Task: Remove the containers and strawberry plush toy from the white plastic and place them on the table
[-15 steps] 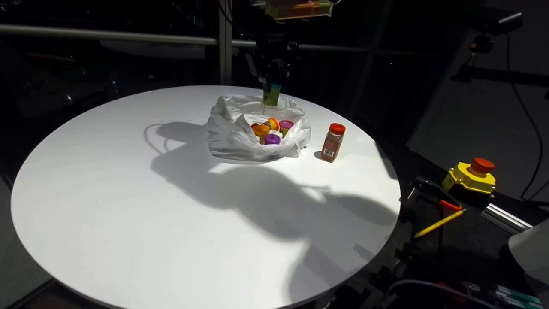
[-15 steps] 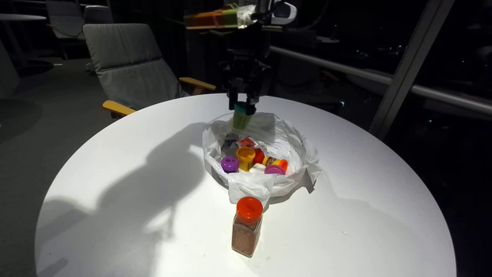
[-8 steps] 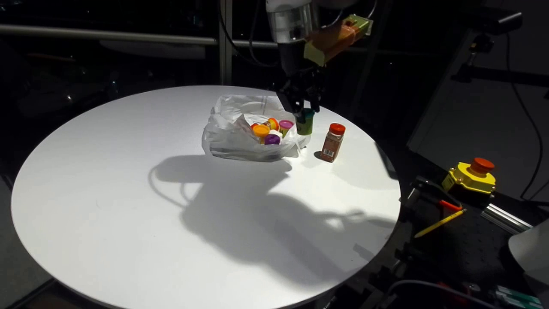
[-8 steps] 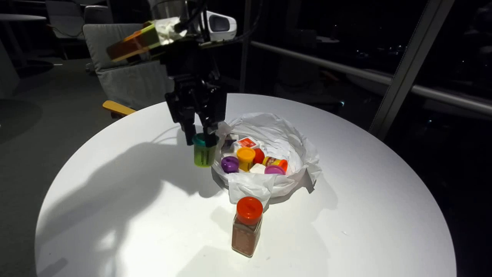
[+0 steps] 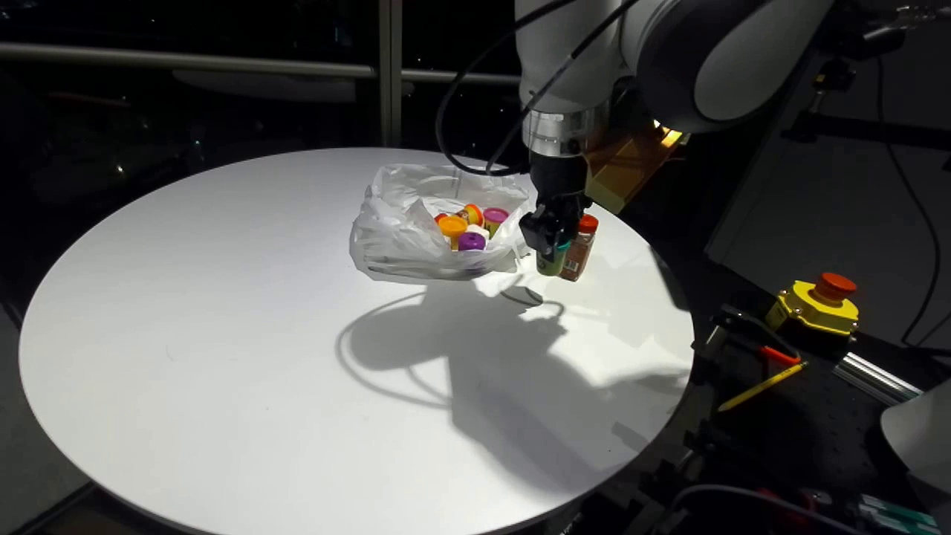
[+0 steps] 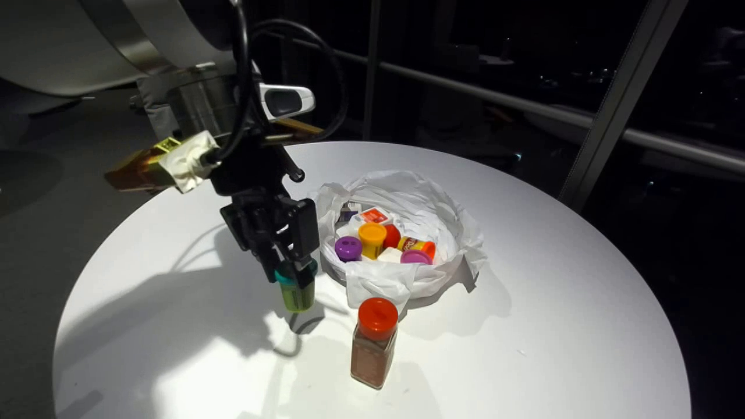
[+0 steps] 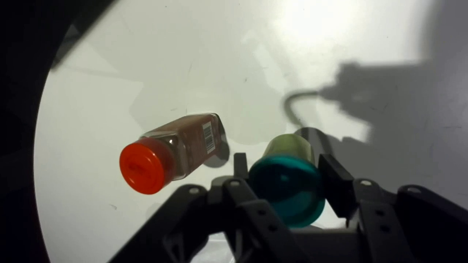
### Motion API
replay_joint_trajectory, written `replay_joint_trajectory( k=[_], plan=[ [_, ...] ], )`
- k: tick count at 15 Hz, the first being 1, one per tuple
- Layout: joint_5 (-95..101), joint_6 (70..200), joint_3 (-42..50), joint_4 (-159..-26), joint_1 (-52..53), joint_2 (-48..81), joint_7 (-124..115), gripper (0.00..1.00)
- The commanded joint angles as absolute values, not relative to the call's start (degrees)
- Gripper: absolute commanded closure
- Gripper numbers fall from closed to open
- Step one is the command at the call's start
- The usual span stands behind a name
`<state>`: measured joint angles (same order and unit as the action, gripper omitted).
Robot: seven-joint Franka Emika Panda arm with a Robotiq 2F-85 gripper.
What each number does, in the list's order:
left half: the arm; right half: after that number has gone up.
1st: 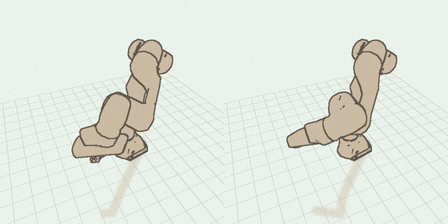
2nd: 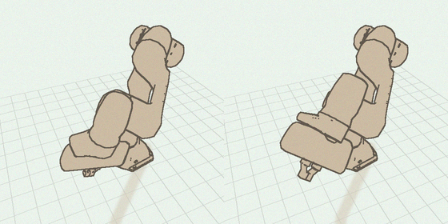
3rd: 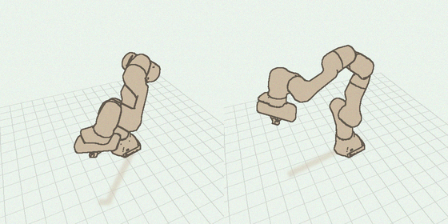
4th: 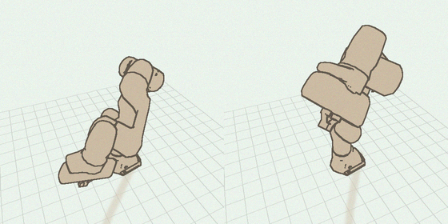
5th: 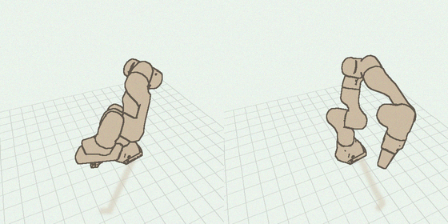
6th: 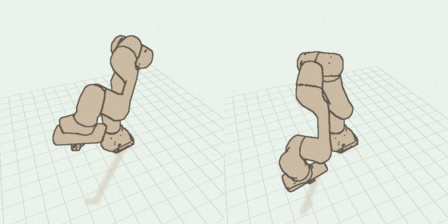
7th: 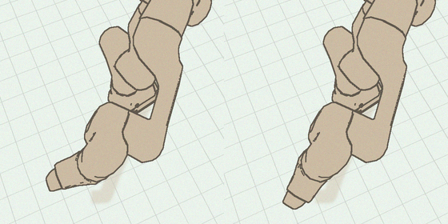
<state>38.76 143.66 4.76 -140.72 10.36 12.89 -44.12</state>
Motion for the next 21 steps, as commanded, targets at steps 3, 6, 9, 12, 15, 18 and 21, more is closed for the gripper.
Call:
replay_joint_trajectory(
  k=[3, 6, 9, 12, 15, 18, 21],
  plan=[
    [44.0, 152.2, 6.3, -139.7, 8.5, 18.0, -50.3, 0.73],
    [40.9, 155.2, 6.2, -139.6, 7.6, 20.7, -47.6, 0.50],
    [39.8, 156.5, 7.1, -140.2, 7.8, 20.3, -47.4, 0.17],
    [36.4, 155.8, 7.4, -141.6, 7.3, 14.5, -45.9, 0.00],
    [31.2, 153.9, 7.0, -140.0, 6.4, 8.9, -43.8, 0.00],
    [23.4, 153.2, 6.3, -135.0, 4.9, 7.8, -39.9, 0.00],
    [12.9, 152.4, 4.4, -128.2, 3.2, 11.0, -32.2, 0.00]
  ],
)
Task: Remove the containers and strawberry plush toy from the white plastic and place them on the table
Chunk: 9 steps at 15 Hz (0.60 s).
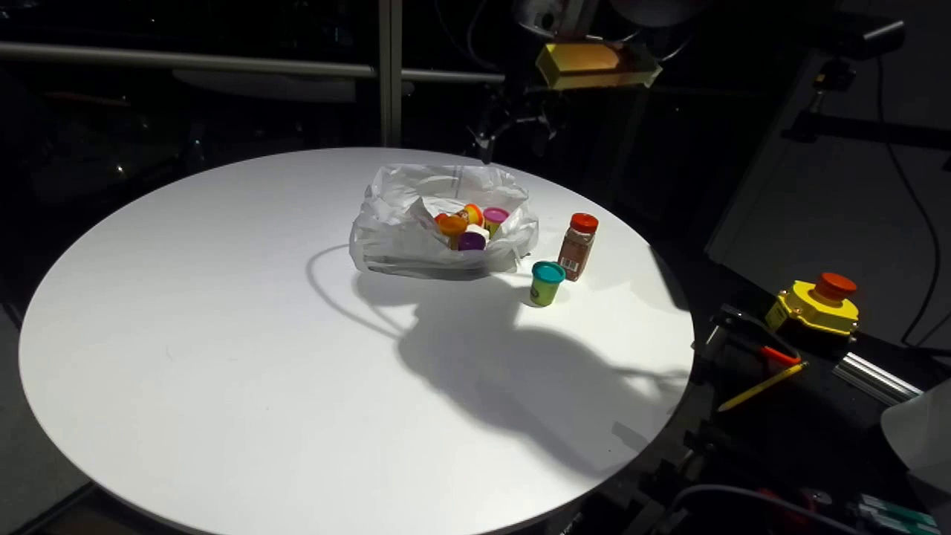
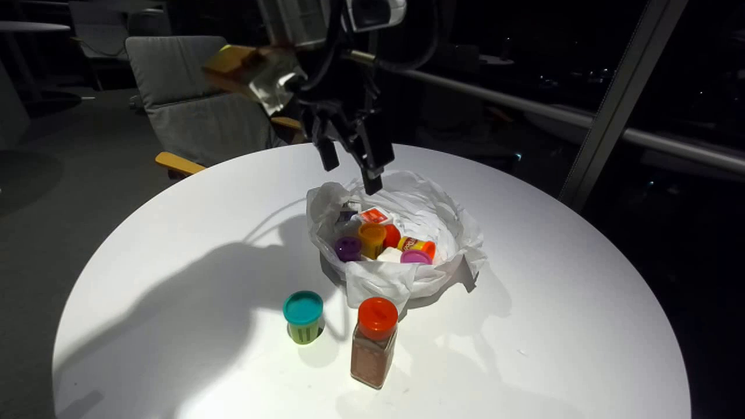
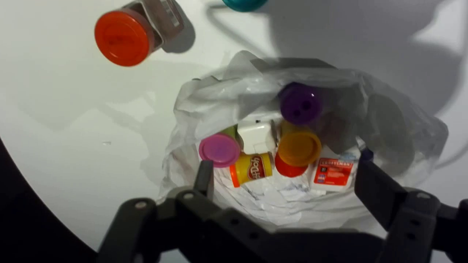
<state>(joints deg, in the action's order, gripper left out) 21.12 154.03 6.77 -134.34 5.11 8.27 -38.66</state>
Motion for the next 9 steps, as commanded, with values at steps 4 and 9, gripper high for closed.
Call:
replay_joint_trajectory(
  k=[4, 9],
  plan=[
    [5.3, 147.6, 2.9, -118.9, 3.1, 17.9, -23.4, 0.00],
    [5.8, 141.5, 3.5, -111.1, 3.9, 26.9, -20.7, 0.00]
  ],
)
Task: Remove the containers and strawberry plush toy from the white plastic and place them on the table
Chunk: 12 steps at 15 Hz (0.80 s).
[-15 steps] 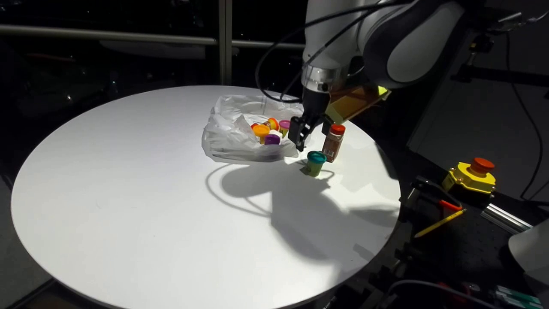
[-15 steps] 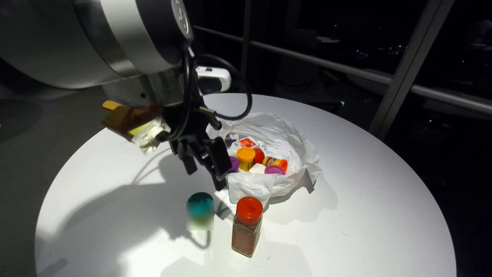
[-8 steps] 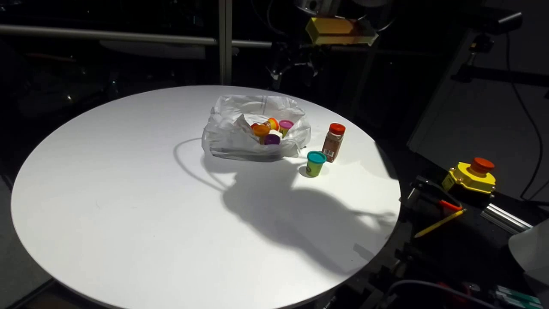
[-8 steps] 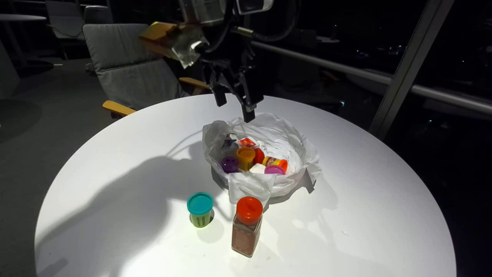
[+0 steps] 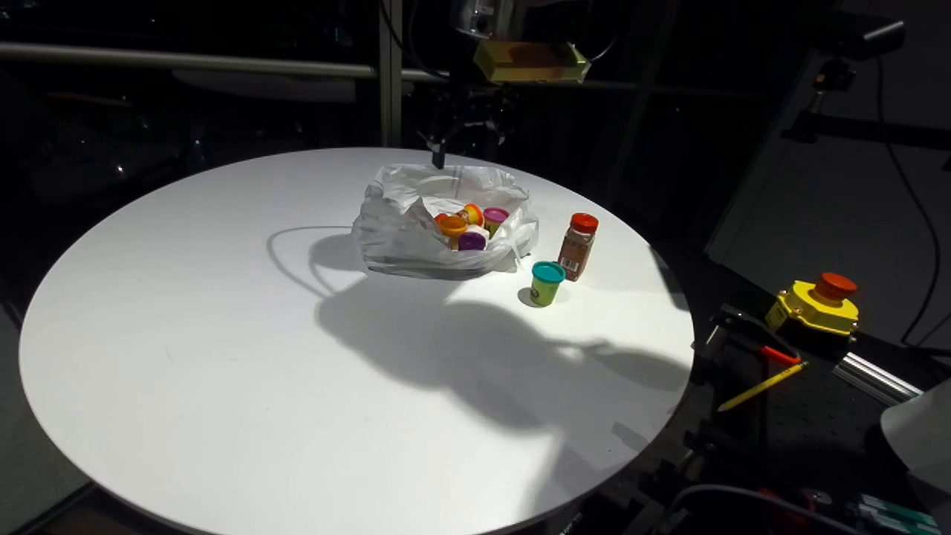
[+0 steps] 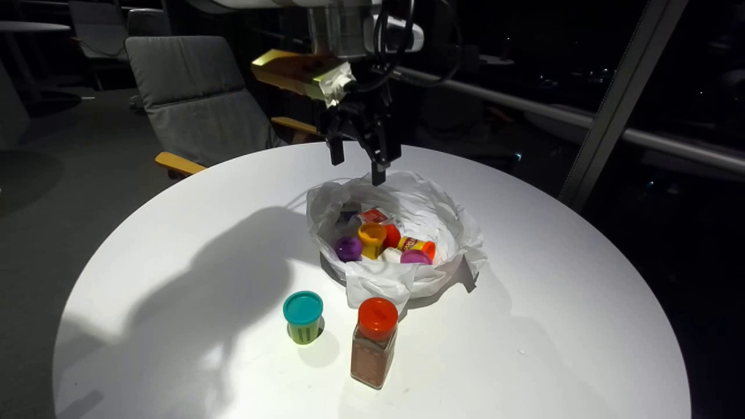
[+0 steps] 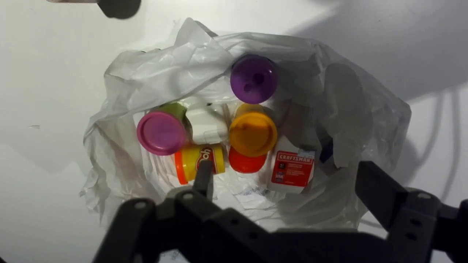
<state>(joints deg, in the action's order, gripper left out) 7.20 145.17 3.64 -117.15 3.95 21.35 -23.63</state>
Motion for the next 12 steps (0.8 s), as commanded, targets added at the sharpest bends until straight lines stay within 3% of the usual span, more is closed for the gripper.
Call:
replay_joint_trajectory(
  k=[1, 12],
  plan=[
    [5.3, 140.8, 3.2, -109.8, 3.6, 28.6, -19.6, 0.00],
    [2.5, 138.0, 3.7, -100.1, 2.7, 40.6, -17.5, 0.00]
  ],
)
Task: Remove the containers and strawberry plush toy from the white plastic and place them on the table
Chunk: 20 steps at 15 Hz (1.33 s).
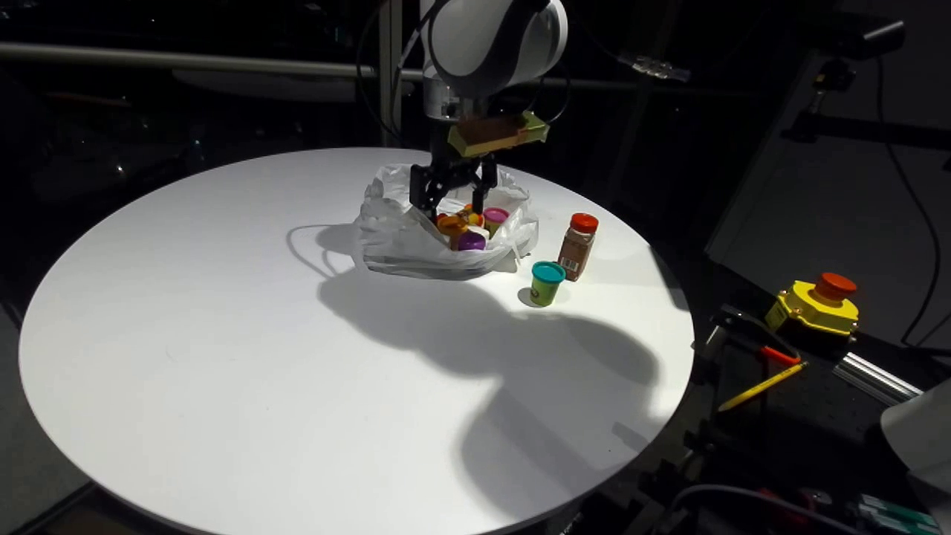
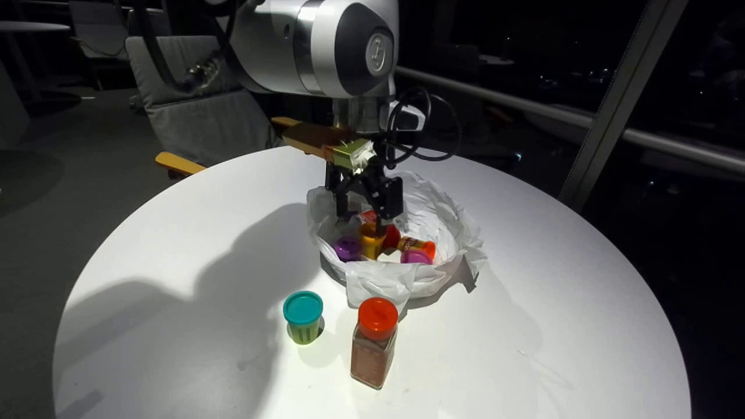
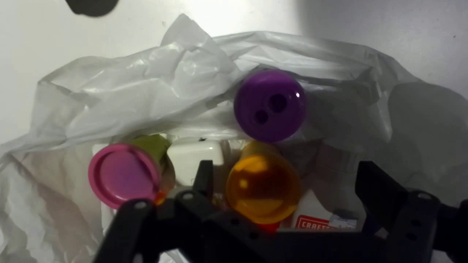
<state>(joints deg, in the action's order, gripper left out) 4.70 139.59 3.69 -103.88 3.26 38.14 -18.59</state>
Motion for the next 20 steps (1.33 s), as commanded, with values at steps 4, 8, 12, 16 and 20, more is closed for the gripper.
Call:
replay_joint_trajectory(
  k=[4, 8, 12, 16, 20],
  plan=[
    [0.7, 138.6, 3.7, -98.4, 2.4, 43.2, -18.0, 0.00],
    [-0.7, 138.7, 4.0, -96.9, 2.3, 45.1, -18.4, 0.28],
    [-0.6, 139.2, 5.1, -97.0, 2.7, 44.9, -19.6, 0.58],
    [-0.4, 139.5, 6.6, -98.5, 2.7, 43.5, -21.0, 0.77],
    [0.1, 140.3, 6.9, -104.1, 4.0, 36.6, -22.0, 0.77]
  ],
)
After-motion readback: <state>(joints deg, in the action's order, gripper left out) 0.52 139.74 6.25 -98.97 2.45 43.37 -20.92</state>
